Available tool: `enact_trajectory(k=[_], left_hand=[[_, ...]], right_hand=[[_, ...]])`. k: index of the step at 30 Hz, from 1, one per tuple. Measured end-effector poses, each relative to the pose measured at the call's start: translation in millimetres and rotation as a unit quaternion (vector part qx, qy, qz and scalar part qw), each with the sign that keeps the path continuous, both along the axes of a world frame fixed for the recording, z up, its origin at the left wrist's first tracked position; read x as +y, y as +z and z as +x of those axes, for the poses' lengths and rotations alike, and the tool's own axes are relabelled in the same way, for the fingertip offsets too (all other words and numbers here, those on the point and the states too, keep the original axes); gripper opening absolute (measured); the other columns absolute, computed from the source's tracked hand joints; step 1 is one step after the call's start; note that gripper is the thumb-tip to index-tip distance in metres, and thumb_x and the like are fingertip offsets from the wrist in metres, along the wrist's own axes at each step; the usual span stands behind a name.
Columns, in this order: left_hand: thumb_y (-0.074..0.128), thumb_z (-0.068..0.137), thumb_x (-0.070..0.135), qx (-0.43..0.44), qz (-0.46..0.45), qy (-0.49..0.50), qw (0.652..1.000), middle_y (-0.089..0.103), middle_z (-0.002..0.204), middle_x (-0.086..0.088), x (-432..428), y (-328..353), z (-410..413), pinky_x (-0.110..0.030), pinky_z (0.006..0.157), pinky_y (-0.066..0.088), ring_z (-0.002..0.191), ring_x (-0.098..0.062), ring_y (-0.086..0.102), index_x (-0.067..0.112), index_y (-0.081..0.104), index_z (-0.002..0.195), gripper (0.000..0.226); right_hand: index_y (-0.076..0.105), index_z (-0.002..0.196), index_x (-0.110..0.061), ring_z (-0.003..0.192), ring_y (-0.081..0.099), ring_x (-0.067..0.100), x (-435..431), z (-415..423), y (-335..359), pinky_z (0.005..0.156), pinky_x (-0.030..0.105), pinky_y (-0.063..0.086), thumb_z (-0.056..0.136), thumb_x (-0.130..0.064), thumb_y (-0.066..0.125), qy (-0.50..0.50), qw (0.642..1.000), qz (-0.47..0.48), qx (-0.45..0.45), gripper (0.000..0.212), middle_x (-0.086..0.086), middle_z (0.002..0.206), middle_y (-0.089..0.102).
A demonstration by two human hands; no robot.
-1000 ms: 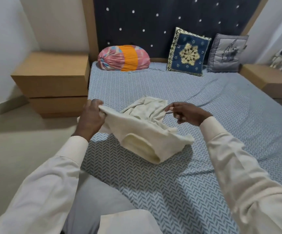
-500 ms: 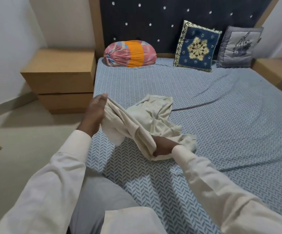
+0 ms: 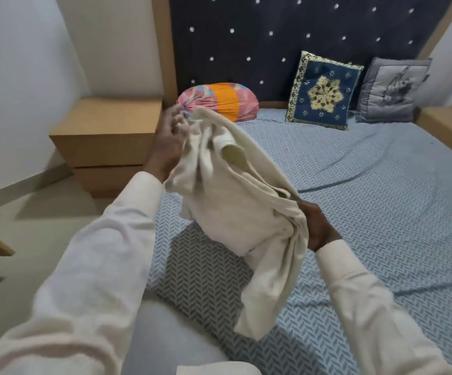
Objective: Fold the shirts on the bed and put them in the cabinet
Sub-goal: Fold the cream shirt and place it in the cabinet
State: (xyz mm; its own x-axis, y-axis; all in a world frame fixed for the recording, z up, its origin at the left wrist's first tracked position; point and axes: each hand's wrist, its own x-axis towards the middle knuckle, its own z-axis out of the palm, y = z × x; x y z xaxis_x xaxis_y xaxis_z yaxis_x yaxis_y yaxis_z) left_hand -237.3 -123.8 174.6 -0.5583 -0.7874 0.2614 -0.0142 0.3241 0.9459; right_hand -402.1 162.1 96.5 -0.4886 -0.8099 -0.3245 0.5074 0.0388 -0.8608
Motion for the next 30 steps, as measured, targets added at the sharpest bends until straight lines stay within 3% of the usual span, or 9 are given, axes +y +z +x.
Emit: enact_trajectory(k=[4, 6, 8, 10, 15, 18, 22, 26, 30], left_hand=[[0.053, 0.096, 0.019, -0.205, -0.180, -0.003, 0.962, 0.028, 0.158, -0.007, 15.5, -43.9, -28.5, -0.042, 0.119, 0.020, 0.145, -0.024, 0.026, 0.023, 0.026, 0.153, 0.063], [0.054, 0.092, 0.019, -0.225, -0.159, -0.008, 0.961, 0.045, 0.144, -0.015, 40.1, -90.2, -19.5, -0.038, 0.109, 0.033, 0.133, -0.029, 0.042, 0.013, 0.044, 0.142, 0.052], [0.056, 0.086, 0.024, -0.288, -0.130, -0.015, 0.949, 0.064, 0.114, -0.017, 71.3, -141.0, -5.9, -0.036, 0.089, 0.045, 0.108, -0.032, 0.061, 0.011, 0.063, 0.115, 0.032], [0.058, 0.081, 0.038, -0.366, -0.115, -0.056, 0.922, 0.071, 0.091, -0.007, 101.1, -181.5, 11.4, -0.031, 0.073, 0.046, 0.093, -0.028, 0.067, 0.019, 0.067, 0.095, 0.025], [0.066, 0.061, 0.071, -0.470, -0.104, -0.249, 0.841, 0.053, 0.128, -0.006, 155.7, -227.7, 25.9, -0.033, 0.088, 0.048, 0.121, -0.028, 0.055, 0.036, 0.026, 0.150, 0.103], [0.047, 0.055, 0.075, -0.502, -0.210, -0.235, 0.805, 0.044, 0.133, -0.005, 175.2, -241.9, 23.6, -0.034, 0.094, 0.047, 0.126, -0.028, 0.044, 0.045, 0.023, 0.148, 0.100], [0.050, 0.077, 0.039, -0.417, -0.274, -0.185, 0.847, 0.056, 0.106, -0.007, 173.1, -253.7, 19.4, -0.037, 0.074, 0.048, 0.102, -0.032, 0.058, 0.033, 0.044, 0.112, 0.036], [0.042, 0.090, 0.021, -0.211, -0.025, -0.021, 0.977, 0.061, 0.119, -0.007, 143.4, -217.9, 19.7, -0.031, 0.093, 0.043, 0.109, -0.023, 0.056, 0.013, 0.059, 0.118, 0.035], [0.046, 0.085, 0.019, -0.081, 0.138, 0.199, 0.967, 0.064, 0.108, -0.005, 93.7, -170.1, 49.8, -0.034, 0.083, 0.044, 0.100, -0.025, 0.058, 0.022, 0.060, 0.101, 0.022]], right_hand=[[0.072, 0.091, -0.011, 0.063, 0.068, 0.019, 33.6, -42.9, -53.8, 0.059, 0.025, 0.057, 0.092, -0.040, 0.059, -0.154, 0.985, 0.064, -0.047, 0.031, 0.007, 0.072, 0.070], [0.072, 0.098, -0.010, 0.065, 0.068, 0.020, 49.6, -57.9, -101.7, 0.061, 0.027, 0.058, 0.081, -0.054, 0.067, -0.179, 0.966, 0.187, 0.019, 0.048, 0.006, 0.077, 0.072], [0.061, 0.121, -0.009, 0.095, 0.068, 0.028, 59.1, -57.4, -140.4, 0.088, 0.043, 0.056, 0.061, -0.064, 0.080, -0.168, 0.938, 0.299, 0.054, 0.084, 0.010, 0.108, 0.070], [0.043, 0.131, -0.014, 0.110, 0.061, 0.031, 58.8, -51.3, -160.9, 0.096, 0.046, 0.051, 0.061, -0.053, 0.085, -0.176, 0.905, 0.365, 0.127, 0.091, 0.009, 0.124, 0.059], [0.038, 0.140, -0.011, 0.118, 0.056, 0.033, 47.5, -39.5, -150.6, 0.100, 0.043, 0.048, 0.077, -0.053, 0.070, -0.187, 0.903, 0.353, 0.157, 0.082, 0.014, 0.136, 0.054], [0.049, 0.127, -0.014, 0.101, 0.063, 0.028, 45.2, -42.4, -138.1, 0.084, 0.036, 0.054, 0.083, -0.036, 0.072, -0.138, 0.919, 0.334, 0.157, 0.054, 0.010, 0.118, 0.063], [0.060, 0.124, -0.013, 0.102, 0.069, 0.027, 41.4, -32.8, -128.1, 0.077, 0.034, 0.057, 0.088, -0.018, 0.069, -0.008, 0.969, 0.216, 0.122, 0.038, 0.008, 0.112, 0.072], [0.056, 0.130, -0.005, 0.111, 0.064, 0.035, 42.9, -33.6, -113.6, 0.087, 0.039, 0.055, 0.089, 0.000, 0.062, -0.008, 0.994, 0.102, 0.042, 0.042, 0.020, 0.126, 0.064], [0.055, 0.133, -0.011, 0.117, 0.061, 0.032, 42.1, -19.7, -89.8, 0.094, 0.044, 0.053, 0.084, 0.005, 0.066, 0.145, 0.984, 0.094, 0.051, 0.053, 0.015, 0.130, 0.063]])
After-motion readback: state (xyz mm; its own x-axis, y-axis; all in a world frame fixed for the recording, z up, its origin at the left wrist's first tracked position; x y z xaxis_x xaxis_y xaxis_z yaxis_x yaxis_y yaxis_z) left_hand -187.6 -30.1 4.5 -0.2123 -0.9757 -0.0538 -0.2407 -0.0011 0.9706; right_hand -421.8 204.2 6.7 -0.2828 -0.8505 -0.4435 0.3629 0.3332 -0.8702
